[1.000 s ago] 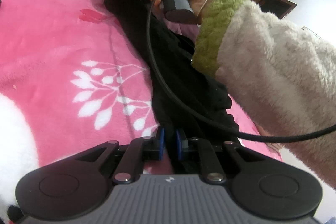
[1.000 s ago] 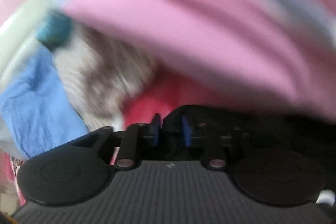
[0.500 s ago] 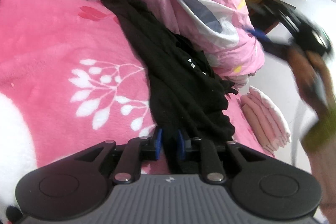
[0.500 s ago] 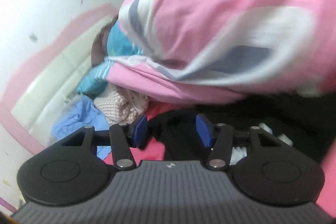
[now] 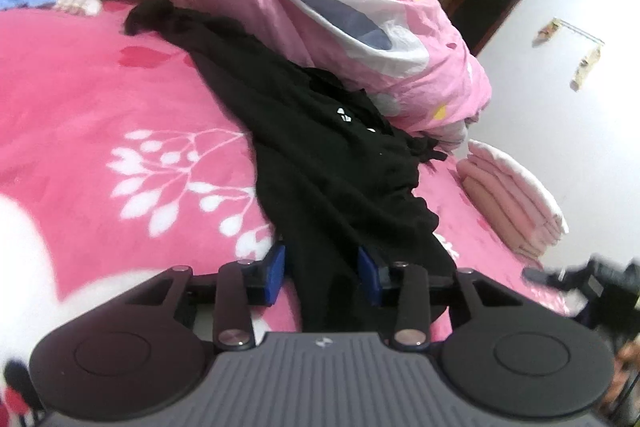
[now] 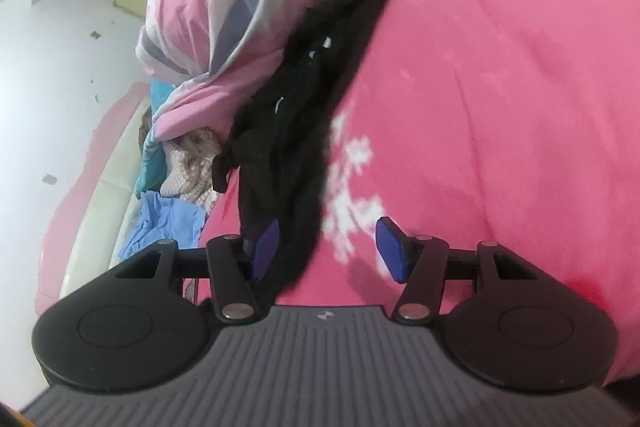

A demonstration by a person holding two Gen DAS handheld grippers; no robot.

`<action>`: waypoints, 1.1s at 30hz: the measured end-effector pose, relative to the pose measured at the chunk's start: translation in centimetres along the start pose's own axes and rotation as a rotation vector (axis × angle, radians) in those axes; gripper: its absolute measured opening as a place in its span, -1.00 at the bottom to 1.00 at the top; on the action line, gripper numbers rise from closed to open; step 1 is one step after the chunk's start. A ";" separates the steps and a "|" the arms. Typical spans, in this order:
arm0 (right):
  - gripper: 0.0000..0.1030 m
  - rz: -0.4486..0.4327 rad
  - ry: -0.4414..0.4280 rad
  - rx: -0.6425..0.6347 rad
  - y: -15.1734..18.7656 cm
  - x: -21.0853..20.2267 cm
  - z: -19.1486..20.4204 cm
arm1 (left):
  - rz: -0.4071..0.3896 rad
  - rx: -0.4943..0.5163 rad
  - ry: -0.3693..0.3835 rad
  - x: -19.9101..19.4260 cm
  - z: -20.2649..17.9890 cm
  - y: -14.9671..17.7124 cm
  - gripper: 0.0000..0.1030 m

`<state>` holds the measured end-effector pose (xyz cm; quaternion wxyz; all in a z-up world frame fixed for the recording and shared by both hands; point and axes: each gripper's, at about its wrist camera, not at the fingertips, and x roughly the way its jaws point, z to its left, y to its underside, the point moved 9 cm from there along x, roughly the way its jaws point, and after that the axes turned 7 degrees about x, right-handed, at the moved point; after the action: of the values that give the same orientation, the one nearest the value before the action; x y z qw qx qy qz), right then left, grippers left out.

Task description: Fold clothes

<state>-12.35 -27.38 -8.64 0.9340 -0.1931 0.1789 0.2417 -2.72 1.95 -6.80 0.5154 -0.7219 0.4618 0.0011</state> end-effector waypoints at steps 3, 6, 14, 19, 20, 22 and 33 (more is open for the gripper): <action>0.02 -0.020 -0.021 -0.013 0.5 0.3 -0.8 | 0.013 0.039 -0.037 -0.2 -0.7 0.2 -0.26; 0.02 -0.032 -0.058 -0.045 0.3 0.6 -0.7 | 0.026 0.121 -0.081 -0.1 -2.3 0.7 -0.24; 0.03 -0.015 -0.078 -0.142 -0.3 2.0 0.6 | 0.034 0.232 -0.267 0.1 -3.5 1.1 -0.74; 0.03 0.005 -0.084 -0.175 -0.6 3.3 1.4 | 0.056 0.113 -0.260 -0.2 -2.7 0.6 -0.85; 0.03 0.014 -0.081 -0.184 -0.6 3.7 1.6 | 0.059 0.106 -0.259 -0.4 -2.7 0.5 -0.87; 0.03 0.031 -0.077 -0.201 -0.4 4.4 2.1 | 0.059 0.093 -0.259 -0.8 -2.9 0.4 -0.88; -0.01 0.056 -0.045 -0.276 0.5 5.1 2.4 | -0.068 -0.022 -0.180 -9.4 -3.8 -1.4 -0.90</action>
<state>-7.86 -23.93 -8.94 0.8951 -0.3094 0.1284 0.2942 -8.91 5.43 0.50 0.5464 -0.7398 0.3889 0.0538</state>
